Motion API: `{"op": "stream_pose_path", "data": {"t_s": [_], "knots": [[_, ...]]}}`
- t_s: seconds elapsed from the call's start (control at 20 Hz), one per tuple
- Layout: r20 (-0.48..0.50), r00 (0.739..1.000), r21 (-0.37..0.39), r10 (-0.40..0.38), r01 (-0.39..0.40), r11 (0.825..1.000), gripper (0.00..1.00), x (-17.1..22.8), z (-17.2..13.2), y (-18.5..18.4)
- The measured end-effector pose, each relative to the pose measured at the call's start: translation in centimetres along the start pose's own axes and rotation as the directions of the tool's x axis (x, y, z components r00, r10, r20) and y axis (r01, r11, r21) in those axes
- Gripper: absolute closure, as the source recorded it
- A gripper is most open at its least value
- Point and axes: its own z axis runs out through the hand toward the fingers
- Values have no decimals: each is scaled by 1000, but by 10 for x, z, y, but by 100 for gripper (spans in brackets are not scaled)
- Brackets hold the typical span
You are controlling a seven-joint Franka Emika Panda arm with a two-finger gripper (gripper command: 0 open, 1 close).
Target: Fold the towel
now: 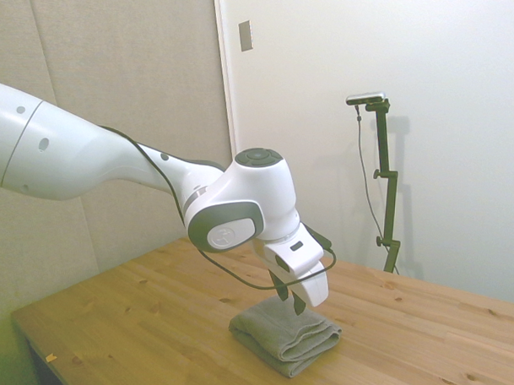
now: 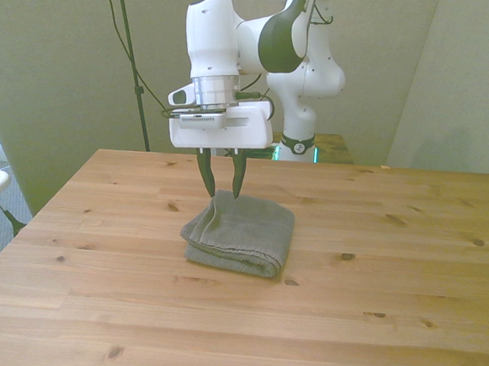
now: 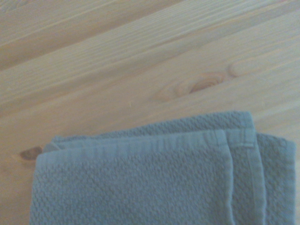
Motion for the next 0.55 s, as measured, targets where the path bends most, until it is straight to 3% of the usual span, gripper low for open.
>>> {"op": "stream_pose_path", "data": {"t_s": [0.2,0.55], "knots": [[5,1000,-85,-3,3,996,0,-39,-23,1],[30,990,-134,-139,142,981,0,-157,-41,1]]}}
